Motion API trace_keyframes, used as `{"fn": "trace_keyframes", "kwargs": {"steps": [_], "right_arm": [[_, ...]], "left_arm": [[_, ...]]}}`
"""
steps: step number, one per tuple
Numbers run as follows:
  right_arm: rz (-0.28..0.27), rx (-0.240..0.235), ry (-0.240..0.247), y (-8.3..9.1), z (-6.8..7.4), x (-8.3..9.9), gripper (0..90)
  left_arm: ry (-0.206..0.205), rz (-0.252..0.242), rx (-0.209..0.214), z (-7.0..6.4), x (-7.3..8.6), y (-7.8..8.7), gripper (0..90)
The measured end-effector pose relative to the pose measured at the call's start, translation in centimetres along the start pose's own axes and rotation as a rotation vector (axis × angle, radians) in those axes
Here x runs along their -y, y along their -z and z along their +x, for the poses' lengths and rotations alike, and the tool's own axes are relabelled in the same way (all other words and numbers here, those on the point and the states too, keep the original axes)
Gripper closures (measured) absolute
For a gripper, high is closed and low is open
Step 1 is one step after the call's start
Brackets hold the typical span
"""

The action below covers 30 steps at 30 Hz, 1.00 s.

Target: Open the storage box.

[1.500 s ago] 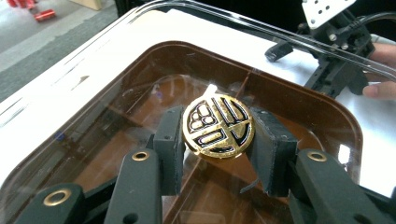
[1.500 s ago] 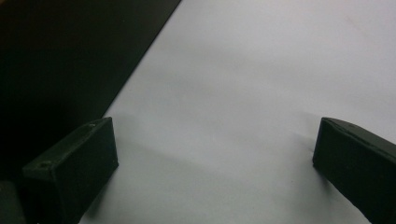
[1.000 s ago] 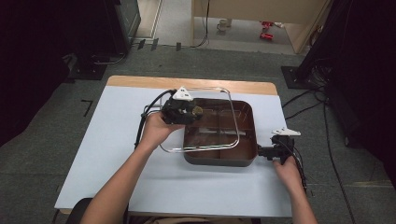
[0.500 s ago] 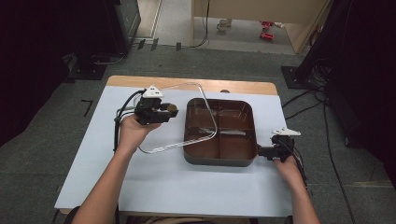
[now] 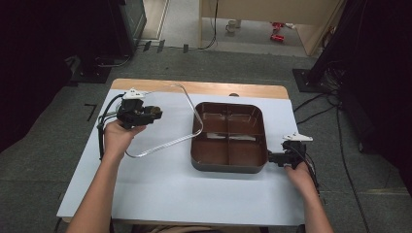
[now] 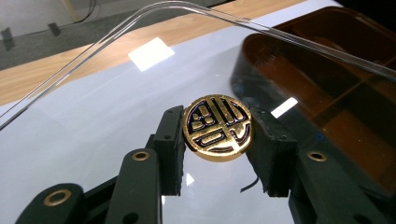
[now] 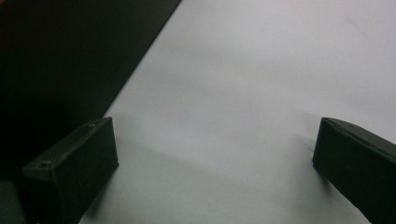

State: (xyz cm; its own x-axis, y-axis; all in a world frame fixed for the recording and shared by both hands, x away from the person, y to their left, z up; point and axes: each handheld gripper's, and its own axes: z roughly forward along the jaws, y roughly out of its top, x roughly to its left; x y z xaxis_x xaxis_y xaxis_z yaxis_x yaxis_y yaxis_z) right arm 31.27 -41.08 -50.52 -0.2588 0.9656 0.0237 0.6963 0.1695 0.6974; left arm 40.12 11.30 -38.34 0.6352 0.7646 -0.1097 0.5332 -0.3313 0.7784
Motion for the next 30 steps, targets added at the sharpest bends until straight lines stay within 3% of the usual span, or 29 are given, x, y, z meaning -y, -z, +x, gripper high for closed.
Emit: {"fn": "trace_keyframes", "kwargs": {"steps": [14,20,25,30], "right_arm": [[0.0,0.0,0.0,0.0,0.0,0.0,0.0],[0.001,0.0,-0.001,0.0,0.0,0.0,0.0],[0.001,0.0,0.0,0.0,0.0,0.0,0.0],[0.0,0.0,0.0,0.0,0.0,0.0,0.0]], "left_arm": [[0.097,0.038,-0.078,4.0,2.7,-1.5,59.0],[0.114,0.078,-0.133,5.1,3.9,-3.0,58.9],[0.13,0.12,-0.144,5.8,4.5,-4.1,58.9],[0.115,0.148,-0.154,5.8,4.8,-4.9,58.8]]}}
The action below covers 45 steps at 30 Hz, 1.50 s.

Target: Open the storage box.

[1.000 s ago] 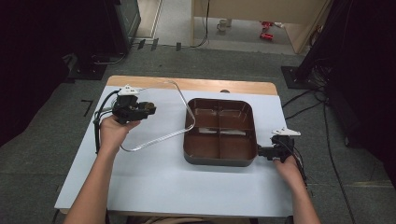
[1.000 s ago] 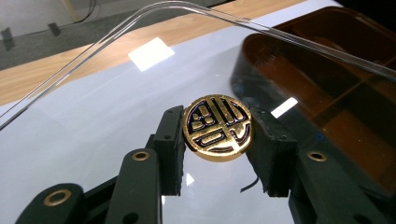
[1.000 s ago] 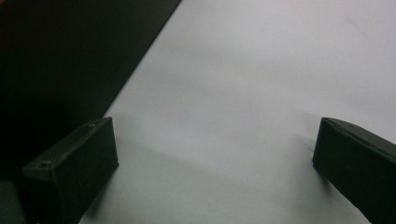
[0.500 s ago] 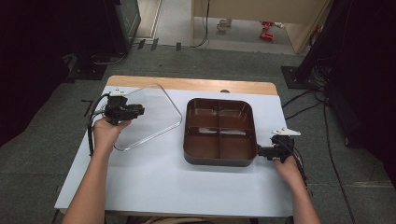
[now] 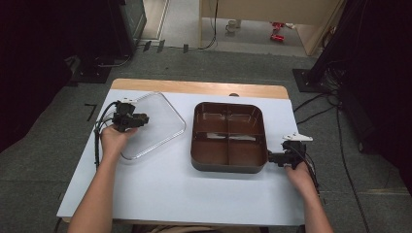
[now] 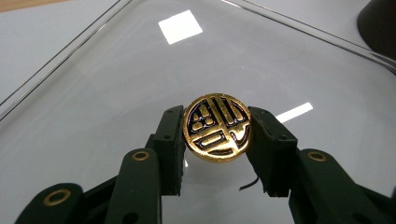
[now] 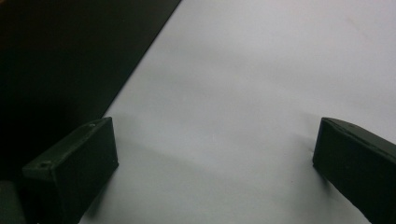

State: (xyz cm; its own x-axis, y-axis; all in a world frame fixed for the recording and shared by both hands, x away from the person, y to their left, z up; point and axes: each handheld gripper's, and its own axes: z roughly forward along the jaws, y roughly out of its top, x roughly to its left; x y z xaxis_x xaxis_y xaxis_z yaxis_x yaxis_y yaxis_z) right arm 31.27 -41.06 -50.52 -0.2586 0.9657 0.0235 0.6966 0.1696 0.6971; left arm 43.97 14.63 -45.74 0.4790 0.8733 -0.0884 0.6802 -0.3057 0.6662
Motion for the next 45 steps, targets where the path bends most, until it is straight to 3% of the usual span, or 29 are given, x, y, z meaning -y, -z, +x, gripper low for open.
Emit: {"fn": "trace_keyframes", "kwargs": {"steps": [9,14,20,28,33,38,40,45], "right_arm": [[0.0,0.0,-0.001,0.0,0.0,0.0,0.0],[0.0,0.0,-0.001,0.0,0.0,0.0,0.0],[0.0,0.0,-0.001,0.0,0.0,0.0,0.0],[0.0,0.0,-0.001,0.0,0.0,0.0,0.0],[0.0,0.0,-0.001,0.0,0.0,0.0,0.0],[0.0,0.0,-0.001,0.0,0.0,0.0,0.0],[0.0,0.0,0.0,0.0,0.0,0.0,0.0],[0.0,0.0,-0.001,0.0,0.0,0.0,0.0]], "left_arm": [[-0.026,0.049,-0.007,-0.3,0.2,-0.9,58.5],[0.01,0.001,0.028,-0.2,0.0,-0.4,53.4],[-0.028,-0.02,0.014,-1.0,-0.5,1.0,43.1],[0.033,-0.11,0.09,-1.2,-1.2,3.6,36.8],[0.067,-0.108,0.129,-1.8,-1.3,4.4,34.9],[-0.01,-0.086,0.083,-3.3,-1.1,4.9,30.5],[-0.035,-0.078,0.096,-3.9,-1.0,5.0,28.2],[-0.052,-0.089,0.137,-5.4,-0.7,5.1,26.8]]}}
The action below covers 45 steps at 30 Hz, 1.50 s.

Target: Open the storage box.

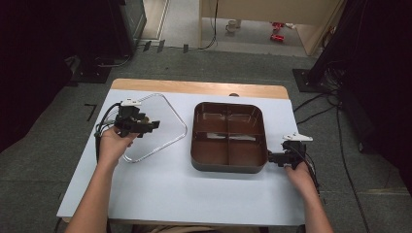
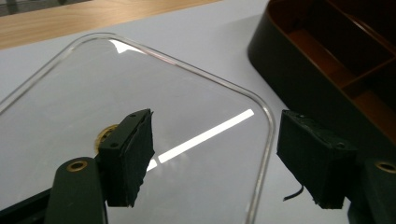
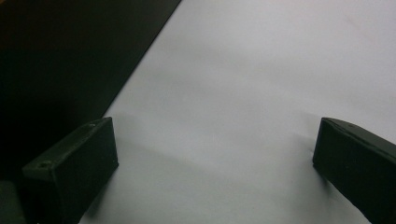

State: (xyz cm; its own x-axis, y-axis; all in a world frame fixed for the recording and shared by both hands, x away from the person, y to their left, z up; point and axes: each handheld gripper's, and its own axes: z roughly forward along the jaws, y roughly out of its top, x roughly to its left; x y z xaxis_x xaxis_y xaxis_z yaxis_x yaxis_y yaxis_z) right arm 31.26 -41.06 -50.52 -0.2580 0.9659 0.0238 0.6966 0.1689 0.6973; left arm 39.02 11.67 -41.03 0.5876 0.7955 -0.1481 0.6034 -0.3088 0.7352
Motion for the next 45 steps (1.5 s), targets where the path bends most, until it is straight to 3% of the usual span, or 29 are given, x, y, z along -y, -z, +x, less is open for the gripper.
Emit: {"fn": "trace_keyframes", "kwargs": {"steps": [15,19,27,36,42,45], "right_arm": [[0.0,0.0,0.001,0.0,0.0,0.0,0.0],[0.0,0.0,0.0,0.0,0.0,0.0,0.0],[0.0,0.0,0.0,0.0,0.0,0.0,0.0],[0.001,0.0,0.0,0.0,0.0,0.0,0.0],[0.0,0.0,0.0,0.0,0.0,0.0,0.0],[0.001,0.0,0.0,0.0,0.0,0.0,0.0]], "left_arm": [[-0.097,0.004,0.077,-4.2,2.2,-0.8,23.1],[-0.147,0.012,0.082,-5.2,3.2,-1.0,21.4],[-0.177,0.012,0.088,-6.6,4.6,-1.1,21.3],[-0.233,0.042,0.128,-7.7,6.2,-2.2,21.5],[-0.281,0.111,0.144,-8.6,6.9,-3.7,21.5],[-0.282,0.131,0.149,-8.9,7.1,-4.3,21.5]]}}
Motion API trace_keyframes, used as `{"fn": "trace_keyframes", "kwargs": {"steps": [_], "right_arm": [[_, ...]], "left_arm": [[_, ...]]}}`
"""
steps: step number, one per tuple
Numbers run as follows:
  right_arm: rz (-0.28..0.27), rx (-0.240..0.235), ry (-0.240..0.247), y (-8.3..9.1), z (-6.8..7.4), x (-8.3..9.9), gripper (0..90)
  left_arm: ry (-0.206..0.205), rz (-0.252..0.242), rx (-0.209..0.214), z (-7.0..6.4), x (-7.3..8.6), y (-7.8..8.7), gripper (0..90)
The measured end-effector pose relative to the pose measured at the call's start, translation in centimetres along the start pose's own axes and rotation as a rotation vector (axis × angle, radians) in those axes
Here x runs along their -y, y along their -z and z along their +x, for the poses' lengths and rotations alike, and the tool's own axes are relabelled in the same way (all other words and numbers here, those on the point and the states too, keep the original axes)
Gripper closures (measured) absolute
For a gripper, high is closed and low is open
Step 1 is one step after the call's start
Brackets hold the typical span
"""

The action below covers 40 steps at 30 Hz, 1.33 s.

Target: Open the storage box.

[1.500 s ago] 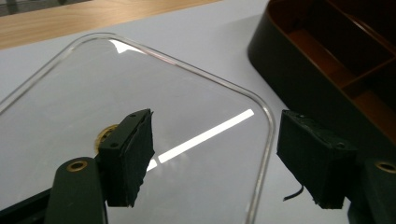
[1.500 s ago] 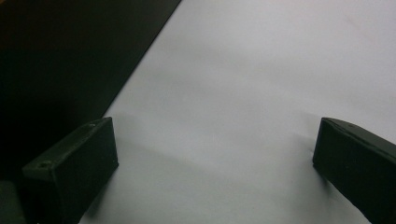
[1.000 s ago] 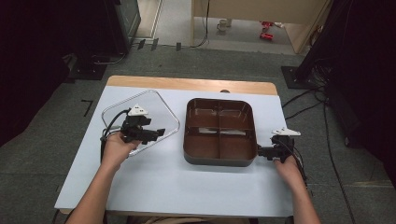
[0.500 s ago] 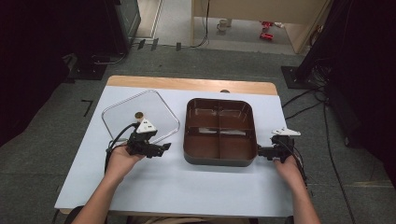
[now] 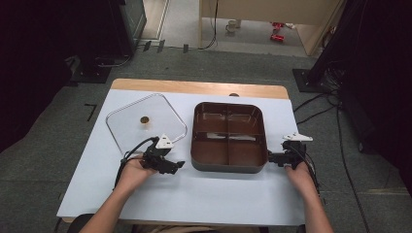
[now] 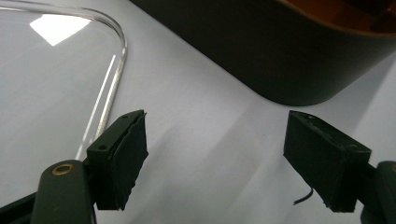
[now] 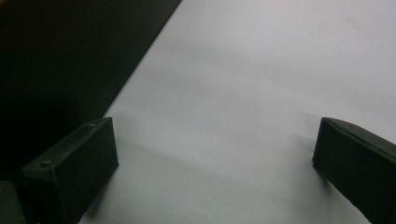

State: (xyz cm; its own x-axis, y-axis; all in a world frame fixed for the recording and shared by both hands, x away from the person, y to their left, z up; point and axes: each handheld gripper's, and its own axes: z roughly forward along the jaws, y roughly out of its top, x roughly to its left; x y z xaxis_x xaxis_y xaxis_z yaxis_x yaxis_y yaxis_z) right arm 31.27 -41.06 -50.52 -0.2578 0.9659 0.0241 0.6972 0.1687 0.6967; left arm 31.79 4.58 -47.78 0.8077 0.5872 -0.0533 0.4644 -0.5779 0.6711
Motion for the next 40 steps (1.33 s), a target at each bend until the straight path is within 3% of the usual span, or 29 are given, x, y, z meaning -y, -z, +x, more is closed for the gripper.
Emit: {"fn": "trace_keyframes", "kwargs": {"steps": [5,7,12,19,37,40], "right_arm": [[0.0,0.0,0.001,0.0,0.0,0.0,0.0],[0.0,0.0,0.001,0.0,0.0,0.0,0.0],[0.0,0.0,0.0,0.0,0.0,0.0,0.0],[0.0,0.0,0.0,0.0,0.0,0.0,0.0],[0.001,0.0,0.0,0.0,0.0,0.0,0.0],[0.001,0.0,0.001,0.0,0.0,0.0,0.0]], "left_arm": [[-0.031,0.041,0.005,-0.6,0.1,-1.0,21.6],[-0.058,0.041,-0.005,-0.7,0.1,-1.2,20.6],[-0.072,0.027,-0.007,-0.9,0.3,-1.5,18.6],[-0.061,-0.072,-0.018,-1.2,1.6,-1.6,15.0],[-0.055,-0.069,-0.028,-1.3,1.6,-1.6,14.0],[-0.034,-0.066,-0.049,-1.5,1.5,-1.6,12.5]]}}
